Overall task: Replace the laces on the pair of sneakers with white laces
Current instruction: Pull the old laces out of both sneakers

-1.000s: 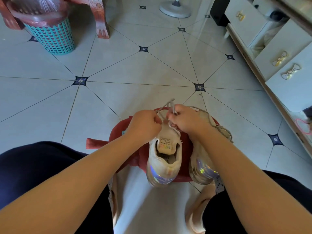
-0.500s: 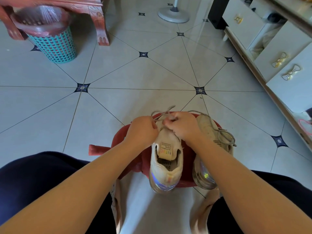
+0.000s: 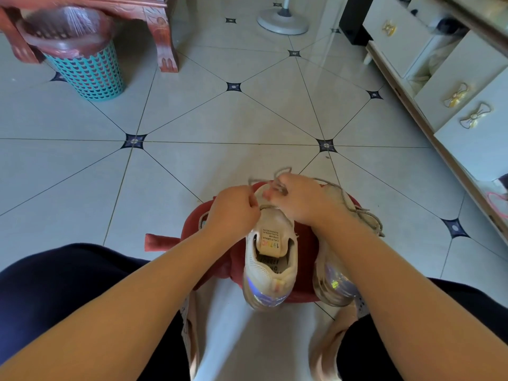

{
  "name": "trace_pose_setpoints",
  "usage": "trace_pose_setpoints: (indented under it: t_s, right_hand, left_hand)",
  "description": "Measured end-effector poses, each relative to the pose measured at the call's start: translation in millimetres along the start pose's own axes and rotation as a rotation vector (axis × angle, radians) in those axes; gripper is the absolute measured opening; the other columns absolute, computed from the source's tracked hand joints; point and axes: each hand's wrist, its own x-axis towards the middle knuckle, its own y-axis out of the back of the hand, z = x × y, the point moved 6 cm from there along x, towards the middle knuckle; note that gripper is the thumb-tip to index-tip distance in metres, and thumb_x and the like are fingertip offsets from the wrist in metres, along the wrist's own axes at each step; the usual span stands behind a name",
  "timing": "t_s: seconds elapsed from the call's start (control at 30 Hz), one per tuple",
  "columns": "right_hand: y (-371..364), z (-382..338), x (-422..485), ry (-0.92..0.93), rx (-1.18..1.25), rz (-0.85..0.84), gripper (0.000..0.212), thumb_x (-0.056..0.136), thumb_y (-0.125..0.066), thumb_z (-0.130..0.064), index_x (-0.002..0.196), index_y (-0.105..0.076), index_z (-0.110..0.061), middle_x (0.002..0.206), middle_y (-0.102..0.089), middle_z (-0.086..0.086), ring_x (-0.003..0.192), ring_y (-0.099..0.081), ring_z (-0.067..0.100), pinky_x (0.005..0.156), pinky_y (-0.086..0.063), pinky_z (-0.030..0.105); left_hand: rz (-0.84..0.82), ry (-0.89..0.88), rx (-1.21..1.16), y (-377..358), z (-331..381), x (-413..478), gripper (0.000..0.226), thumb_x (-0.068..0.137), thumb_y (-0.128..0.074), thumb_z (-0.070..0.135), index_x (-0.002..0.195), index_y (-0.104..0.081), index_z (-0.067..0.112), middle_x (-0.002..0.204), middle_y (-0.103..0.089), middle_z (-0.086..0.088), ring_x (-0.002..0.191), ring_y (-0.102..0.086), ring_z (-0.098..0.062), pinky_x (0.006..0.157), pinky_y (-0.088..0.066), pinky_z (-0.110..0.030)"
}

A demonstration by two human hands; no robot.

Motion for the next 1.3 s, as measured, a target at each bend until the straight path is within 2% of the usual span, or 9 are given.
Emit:
trace_pose_setpoints:
  t_s: [0.2,0.3,0.43,0.5,0.67,0.83,0.93,1.2,1.3]
  right_hand:
    - [24,9,7,0.029,-0.32,0.062,0.026,0.083,-0.059,-0.032,0.065,-0.049,-0.016,0.061,-0.041,-0.003,0.067,-0.044,0.019,0.054,-0.028,0.028]
    - [56,34,3,-0.104,-0.183,0.315,0.024,0.085,-0.061,-0.031,0.068,-0.057,-0.015,0.065,-0.052,0.0,0.069,-0.047,0.019,0.053,-0.028,0.027]
    - [53,38,-5,-0.149,-0.016,0.394,0.015,0.085,-0.061,-0.024,0.087,-0.068,-0.012,0.081,-0.062,0.002,0.076,-0.05,0.015,0.062,-0.031,0.02]
    - [47,29,-5,-0.142,0.156,0.332,0.013,0.086,-0.058,-0.018,0.073,-0.059,-0.016,0.069,-0.054,-0.001,0.07,-0.048,0.016,0.055,-0.032,0.018]
    - [-3,2,-7,-0.271,0.882,0.006,0.015,0.097,-0.043,-0.014,0.085,-0.051,-0.011,0.086,-0.068,0.01,0.072,-0.057,0.021,0.056,-0.041,0.024]
    - [-12,18,-8,-0.597,1.259,0.08,0.026,0.099,-0.037,-0.013,0.073,-0.042,-0.015,0.04,-0.033,-0.007,0.033,-0.027,0.006,0.035,-0.023,0.017]
    - [9,35,-5,-0.637,1.432,0.131,0.022,0.098,-0.034,-0.011,0.084,-0.05,-0.016,0.035,-0.027,-0.011,0.028,-0.019,0.004,0.033,-0.017,0.014]
    - [49,41,-20,-0.311,0.376,0.011,0.031,0.095,-0.043,-0.02,0.065,-0.047,-0.014,0.056,-0.046,0.001,0.047,-0.039,0.011,0.049,-0.034,0.022]
    - [77,41,-29,-0.25,0.3,0.125,0.026,0.094,-0.044,-0.022,0.073,-0.055,-0.01,0.059,-0.05,0.001,0.051,-0.041,0.013,0.05,-0.036,0.023]
  left_hand:
    - [0.002,0.028,0.036,1,-10,3,0.013,0.082,-0.05,0.009,0.074,-0.055,0.017,0.072,-0.053,0.008,0.072,-0.048,-0.012,0.061,-0.036,-0.021]
    - [0.01,0.022,-0.002,2,-9,3,0.014,0.083,-0.051,0.011,0.074,-0.056,0.02,0.068,-0.048,0.014,0.066,-0.046,-0.005,0.055,-0.033,-0.017]
    - [0.015,-0.02,-0.037,1,-1,2,0.015,0.083,-0.049,0.008,0.074,-0.057,0.017,0.067,-0.048,0.014,0.064,-0.045,-0.004,0.054,-0.034,-0.015]
    - [0.02,-0.018,-0.035,0,0,1,0.014,0.083,-0.049,0.009,0.076,-0.058,0.018,0.068,-0.049,0.013,0.065,-0.045,-0.004,0.053,-0.032,-0.014]
    - [0.021,0.0,-0.018,-1,-3,4,0.013,0.081,-0.05,0.009,0.075,-0.061,0.012,0.071,-0.055,0.006,0.071,-0.048,-0.011,0.058,-0.032,-0.021]
    - [0.026,-0.001,-0.004,-2,-3,3,0.012,0.08,-0.05,0.009,0.076,-0.061,0.011,0.077,-0.058,0.003,0.072,-0.05,-0.013,0.06,-0.036,-0.024]
    - [0.053,0.056,0.041,7,-14,7,0.013,0.082,-0.05,0.01,0.071,-0.053,0.015,0.071,-0.055,0.003,0.067,-0.048,-0.012,0.053,-0.034,-0.022]
    - [0.011,-0.007,0.004,2,1,4,0.01,0.081,-0.051,0.01,0.075,-0.059,0.015,0.076,-0.058,0.003,0.074,-0.051,-0.014,0.067,-0.039,-0.024]
    - [0.021,-0.022,-0.005,2,8,5,0.012,0.082,-0.05,0.009,0.078,-0.061,0.013,0.073,-0.054,0.006,0.074,-0.05,-0.012,0.066,-0.038,-0.023]
